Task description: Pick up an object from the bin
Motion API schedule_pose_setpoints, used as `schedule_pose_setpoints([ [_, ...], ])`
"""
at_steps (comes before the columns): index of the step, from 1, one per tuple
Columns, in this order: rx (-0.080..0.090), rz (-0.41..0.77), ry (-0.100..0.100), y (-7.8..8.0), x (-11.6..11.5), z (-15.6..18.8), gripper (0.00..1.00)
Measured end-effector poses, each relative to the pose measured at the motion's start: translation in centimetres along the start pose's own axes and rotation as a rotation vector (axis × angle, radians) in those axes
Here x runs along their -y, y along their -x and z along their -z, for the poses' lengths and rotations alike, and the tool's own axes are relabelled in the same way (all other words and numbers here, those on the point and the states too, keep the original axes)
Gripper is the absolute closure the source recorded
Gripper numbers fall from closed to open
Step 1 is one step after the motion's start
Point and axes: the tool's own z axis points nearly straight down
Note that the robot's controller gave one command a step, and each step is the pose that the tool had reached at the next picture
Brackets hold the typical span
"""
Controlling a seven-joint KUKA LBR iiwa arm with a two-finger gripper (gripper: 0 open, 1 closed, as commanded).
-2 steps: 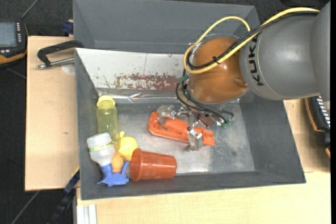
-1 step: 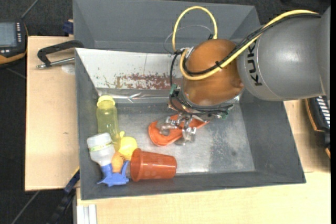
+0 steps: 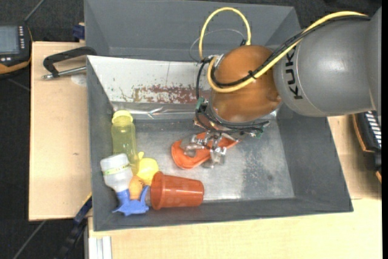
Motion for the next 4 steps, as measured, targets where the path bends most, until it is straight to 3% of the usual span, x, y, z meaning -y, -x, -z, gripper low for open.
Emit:
schedule_pose_setpoints([
  [2,0.009,0.001,-0.006,-0.4,1.8,-0.1,1.00],
  [3,0.009,0.007,0.003,-0.6,2.4,-0.2,1.00],
  [4,0.010,0.024,-0.005,-1.0,2.4,1.1,1.00],
])
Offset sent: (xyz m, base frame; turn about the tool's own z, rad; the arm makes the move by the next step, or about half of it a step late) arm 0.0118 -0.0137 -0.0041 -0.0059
